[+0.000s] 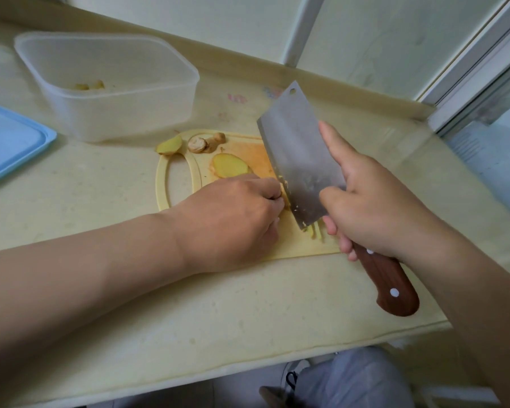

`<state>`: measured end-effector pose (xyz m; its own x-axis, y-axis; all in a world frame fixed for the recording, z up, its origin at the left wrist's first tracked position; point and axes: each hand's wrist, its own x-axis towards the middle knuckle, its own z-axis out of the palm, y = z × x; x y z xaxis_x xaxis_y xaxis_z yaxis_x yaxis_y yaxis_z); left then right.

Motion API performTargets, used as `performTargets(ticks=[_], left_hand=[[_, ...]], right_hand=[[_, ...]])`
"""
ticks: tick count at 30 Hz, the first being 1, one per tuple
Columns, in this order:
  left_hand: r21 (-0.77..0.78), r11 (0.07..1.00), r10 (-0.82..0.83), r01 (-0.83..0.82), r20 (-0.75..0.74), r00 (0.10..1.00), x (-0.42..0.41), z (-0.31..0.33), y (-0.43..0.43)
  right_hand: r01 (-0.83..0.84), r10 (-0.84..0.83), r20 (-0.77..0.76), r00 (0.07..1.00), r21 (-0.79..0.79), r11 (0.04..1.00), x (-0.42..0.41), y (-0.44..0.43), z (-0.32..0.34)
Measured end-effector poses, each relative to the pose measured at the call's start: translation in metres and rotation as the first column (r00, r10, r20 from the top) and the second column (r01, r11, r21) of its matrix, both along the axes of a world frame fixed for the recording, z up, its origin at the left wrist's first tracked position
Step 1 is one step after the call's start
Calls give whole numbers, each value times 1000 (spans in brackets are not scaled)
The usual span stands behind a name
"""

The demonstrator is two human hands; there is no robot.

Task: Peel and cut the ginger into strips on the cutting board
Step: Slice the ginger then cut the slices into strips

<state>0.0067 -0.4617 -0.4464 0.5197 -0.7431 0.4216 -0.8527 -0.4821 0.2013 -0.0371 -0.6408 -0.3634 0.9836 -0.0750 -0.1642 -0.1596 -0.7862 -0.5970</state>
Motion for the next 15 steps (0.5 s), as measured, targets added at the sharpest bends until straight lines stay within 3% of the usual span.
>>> performTargets(ticks=[7, 15], left_hand=[[58, 998, -6, 4, 35, 999, -1, -1, 0], [28, 1000, -5, 4, 11, 1000, 1, 0, 1]], right_hand=[[-15, 13, -25, 1000, -115, 993, 48, 23, 7], [52, -55, 112, 992, 25, 998, 13, 12, -2]])
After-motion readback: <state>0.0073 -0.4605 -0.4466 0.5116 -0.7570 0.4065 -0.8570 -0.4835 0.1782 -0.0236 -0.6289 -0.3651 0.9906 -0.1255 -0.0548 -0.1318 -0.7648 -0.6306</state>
